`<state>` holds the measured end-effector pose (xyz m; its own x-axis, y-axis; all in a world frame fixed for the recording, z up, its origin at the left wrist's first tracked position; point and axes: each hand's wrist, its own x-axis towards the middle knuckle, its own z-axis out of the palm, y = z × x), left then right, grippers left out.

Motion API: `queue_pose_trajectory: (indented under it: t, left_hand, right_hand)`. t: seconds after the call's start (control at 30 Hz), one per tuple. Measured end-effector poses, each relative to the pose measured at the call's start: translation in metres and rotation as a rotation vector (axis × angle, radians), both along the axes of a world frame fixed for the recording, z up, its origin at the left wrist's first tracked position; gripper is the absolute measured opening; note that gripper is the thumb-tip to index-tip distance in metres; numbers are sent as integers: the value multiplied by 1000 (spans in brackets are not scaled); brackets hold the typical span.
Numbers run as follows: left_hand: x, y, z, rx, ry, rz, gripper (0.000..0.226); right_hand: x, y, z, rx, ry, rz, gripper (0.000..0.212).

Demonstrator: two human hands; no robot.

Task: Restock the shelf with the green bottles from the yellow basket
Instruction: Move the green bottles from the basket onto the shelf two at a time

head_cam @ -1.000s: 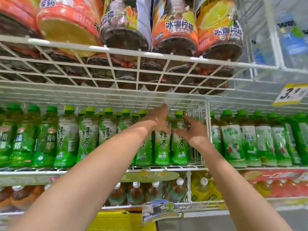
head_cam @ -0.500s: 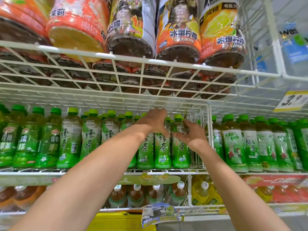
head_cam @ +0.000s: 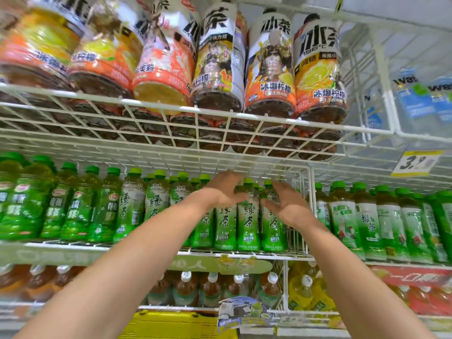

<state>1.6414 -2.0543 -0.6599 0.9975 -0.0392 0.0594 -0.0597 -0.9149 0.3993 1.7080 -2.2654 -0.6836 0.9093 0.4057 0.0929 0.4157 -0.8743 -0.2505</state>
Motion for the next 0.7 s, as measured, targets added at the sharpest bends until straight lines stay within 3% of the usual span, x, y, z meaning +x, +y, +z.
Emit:
queue_pose_trajectory:
  t: [0.2, 0.37, 0.53, 0.7]
  left_hand:
    - [-58, 93, 10, 75, -9, 177, 70]
    - [-89, 175, -3, 183, 90, 348, 85]
    - [-108, 199, 2, 175, 97, 383, 72]
    - [-104, 216, 2, 145, 95, 366, 62]
  right_hand:
    - [-28, 29, 23, -39, -94, 70, 73]
    - [-48, 76, 29, -89, -68, 183, 69]
    - [-46, 120, 21, -141, -18, 261, 72]
    - [-39, 151, 18, -185, -89, 313, 66]
